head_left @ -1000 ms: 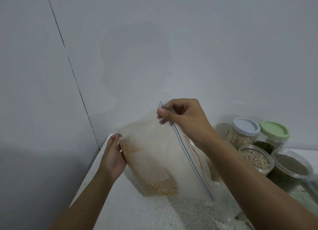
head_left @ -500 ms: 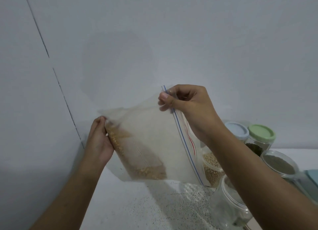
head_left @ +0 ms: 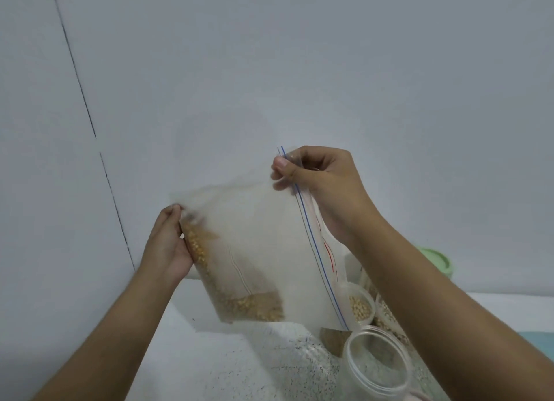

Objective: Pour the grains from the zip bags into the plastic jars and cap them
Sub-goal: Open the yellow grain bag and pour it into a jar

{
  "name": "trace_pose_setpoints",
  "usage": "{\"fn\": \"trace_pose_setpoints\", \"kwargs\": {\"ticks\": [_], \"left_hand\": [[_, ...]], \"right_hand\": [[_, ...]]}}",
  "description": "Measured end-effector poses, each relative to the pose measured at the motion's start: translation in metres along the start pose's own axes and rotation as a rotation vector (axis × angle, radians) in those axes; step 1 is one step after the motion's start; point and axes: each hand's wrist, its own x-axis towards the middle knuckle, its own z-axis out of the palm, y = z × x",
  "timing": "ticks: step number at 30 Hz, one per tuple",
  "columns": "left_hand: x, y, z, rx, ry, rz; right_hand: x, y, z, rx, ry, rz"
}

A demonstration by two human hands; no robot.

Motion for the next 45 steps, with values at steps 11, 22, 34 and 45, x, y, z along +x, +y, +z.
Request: {"fn": "trace_pose_setpoints", "kwargs": {"ticks": [11, 22, 34, 45], "left_hand": [[-0.031, 0.010, 0.032, 0.098, 0.034, 0.063], [-0.055, 0.006, 0.048, 0.174, 0.012, 0.129], [-0.078, 0.005, 0.071, 0.196, -0.004, 0.182], [-0.092, 0.004, 0.077, 0.209, 0.039, 0.223]], "right_hand": [[-0.012, -0.022, -0.034, 0.053, -0.033, -0.015], [-0.036, -0.021, -0.061, 0.119, -0.002, -0.030], [-0.069, -0.022, -0.080, 0.230, 0.028, -0.131], [-0.080, -0.017, -0.092, 0.303, 0.009, -0.119]]}}
